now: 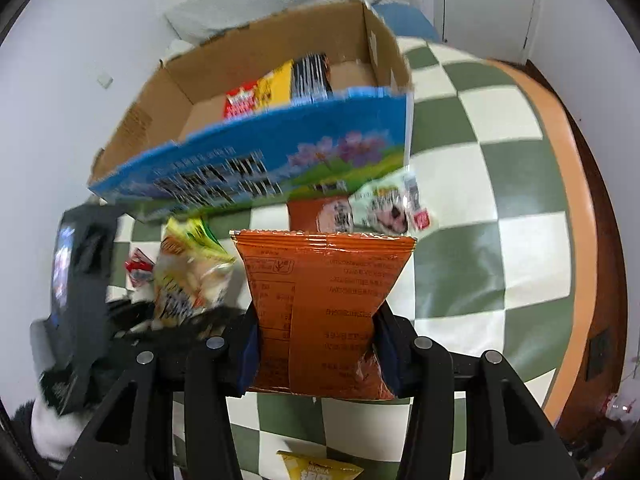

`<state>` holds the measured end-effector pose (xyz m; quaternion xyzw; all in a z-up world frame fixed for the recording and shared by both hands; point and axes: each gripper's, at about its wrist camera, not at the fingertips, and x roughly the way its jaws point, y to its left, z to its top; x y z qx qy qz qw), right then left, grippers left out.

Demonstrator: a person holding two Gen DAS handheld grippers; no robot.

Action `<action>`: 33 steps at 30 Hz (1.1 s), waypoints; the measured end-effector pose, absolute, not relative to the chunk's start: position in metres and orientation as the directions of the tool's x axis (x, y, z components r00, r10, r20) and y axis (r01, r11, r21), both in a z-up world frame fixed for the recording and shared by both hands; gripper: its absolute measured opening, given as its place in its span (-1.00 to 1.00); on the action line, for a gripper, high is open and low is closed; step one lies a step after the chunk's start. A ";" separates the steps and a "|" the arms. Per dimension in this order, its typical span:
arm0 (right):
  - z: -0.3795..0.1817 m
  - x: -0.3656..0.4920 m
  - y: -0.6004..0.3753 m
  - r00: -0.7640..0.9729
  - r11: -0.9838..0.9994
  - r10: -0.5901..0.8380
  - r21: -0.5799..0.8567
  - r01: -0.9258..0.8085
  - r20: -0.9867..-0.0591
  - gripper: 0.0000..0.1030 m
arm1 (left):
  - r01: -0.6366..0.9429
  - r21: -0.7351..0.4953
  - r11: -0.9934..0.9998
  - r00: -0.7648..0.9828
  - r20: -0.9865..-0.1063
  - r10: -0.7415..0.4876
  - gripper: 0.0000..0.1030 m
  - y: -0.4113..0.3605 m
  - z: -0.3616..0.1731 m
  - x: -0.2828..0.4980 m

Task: Organize snacks
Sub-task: 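Lift both packets into the cardboard box and open both tools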

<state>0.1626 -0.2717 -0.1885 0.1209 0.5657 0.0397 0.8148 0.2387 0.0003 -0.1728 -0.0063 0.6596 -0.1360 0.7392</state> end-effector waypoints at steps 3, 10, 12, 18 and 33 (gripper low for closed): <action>-0.166 0.170 -0.276 0.390 0.958 0.234 0.280 0.064 -0.890 0.00 | 0.171 -0.239 0.956 0.176 -0.947 -0.268 -0.10 0.008 -0.121 0.244; -0.116 0.233 -0.287 0.480 0.965 0.210 0.259 0.038 -0.852 0.00 | 0.145 -0.228 0.963 0.312 -0.913 -0.263 -0.09 0.010 -0.045 0.321; -0.112 0.263 -0.295 0.484 0.974 0.176 0.222 0.040 -0.858 0.00 | 0.135 -0.207 0.969 0.314 -0.919 -0.240 -0.08 0.012 -0.045 0.351; -0.135 0.357 -0.315 0.424 0.992 0.072 0.109 0.064 -0.903 0.00 | 0.083 -0.133 0.988 0.237 -0.960 -0.149 -0.07 0.016 -0.084 0.434; -0.201 0.452 -0.334 0.234 0.994 0.008 0.034 0.106 -0.972 0.81 | 0.020 -0.079 0.997 0.191 -0.978 -0.082 0.84 0.033 -0.131 0.522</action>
